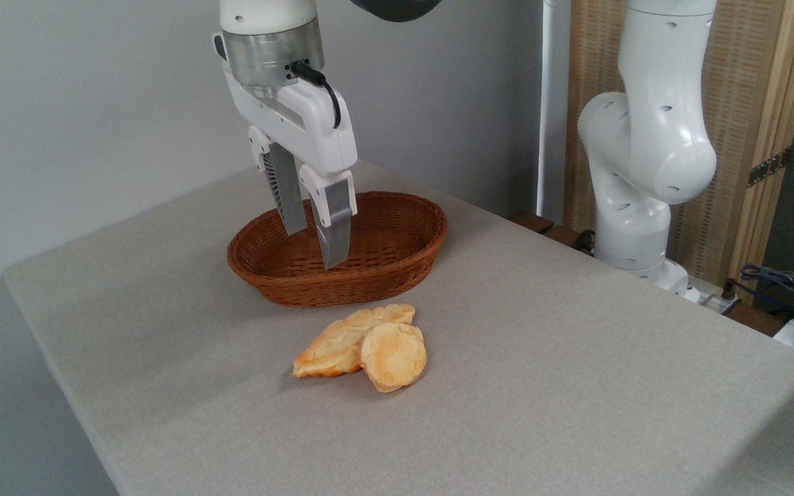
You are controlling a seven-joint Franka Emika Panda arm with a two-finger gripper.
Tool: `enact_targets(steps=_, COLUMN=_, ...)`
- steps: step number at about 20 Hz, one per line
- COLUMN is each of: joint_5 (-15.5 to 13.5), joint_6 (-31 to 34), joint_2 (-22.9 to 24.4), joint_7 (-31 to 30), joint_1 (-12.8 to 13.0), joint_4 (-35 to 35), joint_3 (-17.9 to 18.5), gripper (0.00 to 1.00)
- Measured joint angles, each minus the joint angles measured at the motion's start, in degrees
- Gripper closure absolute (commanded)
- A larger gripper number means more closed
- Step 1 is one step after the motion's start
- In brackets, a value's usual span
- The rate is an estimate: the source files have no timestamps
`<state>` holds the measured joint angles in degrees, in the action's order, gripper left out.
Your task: Put bread into the basket
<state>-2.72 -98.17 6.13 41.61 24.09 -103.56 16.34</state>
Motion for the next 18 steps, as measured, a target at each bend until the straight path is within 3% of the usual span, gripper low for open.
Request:
enact_targets(steps=10, joint_5=0.0, joint_6=1.5, joint_2=0.0, joint_7=0.0, joint_1=-0.7, joint_4=0.0, joint_3=-0.2, gripper=0.0)
enact_targets(steps=12, joint_5=0.0, joint_6=1.5, joint_2=0.1, joint_7=0.4, joint_1=-4.6, joint_4=0.0, joint_3=-3.0, gripper=0.0)
enact_targets(steps=15, joint_5=-0.1, joint_6=1.5, joint_2=0.3, joint_7=1.1, joint_1=-14.8, joint_4=0.0, joint_3=-12.2, gripper=0.0)
enact_targets(steps=18, joint_5=-0.5, joint_6=1.5, joint_2=0.3, joint_7=1.1, joint_1=-21.5, joint_4=0.0, joint_3=-18.4, gripper=0.0)
